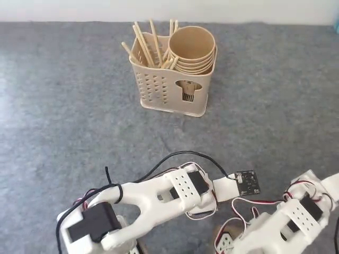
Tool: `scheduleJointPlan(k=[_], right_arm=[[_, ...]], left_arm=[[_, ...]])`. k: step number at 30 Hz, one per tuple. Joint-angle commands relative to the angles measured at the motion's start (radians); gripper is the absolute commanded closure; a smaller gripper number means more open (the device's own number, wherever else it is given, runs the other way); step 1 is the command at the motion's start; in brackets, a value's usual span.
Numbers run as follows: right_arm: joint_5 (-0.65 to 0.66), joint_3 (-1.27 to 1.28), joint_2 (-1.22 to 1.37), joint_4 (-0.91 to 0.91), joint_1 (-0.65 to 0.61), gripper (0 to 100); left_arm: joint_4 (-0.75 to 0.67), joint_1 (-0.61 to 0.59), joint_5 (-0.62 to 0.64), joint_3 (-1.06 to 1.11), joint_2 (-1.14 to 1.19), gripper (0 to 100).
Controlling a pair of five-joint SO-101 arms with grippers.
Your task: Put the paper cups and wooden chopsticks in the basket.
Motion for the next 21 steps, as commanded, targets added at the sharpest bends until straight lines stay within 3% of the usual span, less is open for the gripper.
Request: scheduleJointPlan(k=[1,7,17,21], right_arm=[[-0.014,-0.014,-0.028,-0.018,0.019,99.1],[-0.017,-0.015,-0.028,-0.019,0.021,99.1],[-0.064,-0.021,-0.028,-0.019,0.053,99.1],[-0.064,-0.025,-0.028,-0.019,0.062,99.1]], left_arm=[[0.107,-0.002,0.009,-0.077,-0.008,99],[0.252,-0.037,0.014,-0.179,-0.008,99],[0.374,-0.313,0.052,-0.315,-0.008,99],[0.381,-0.315,0.052,-0.311,-0.008,99]])
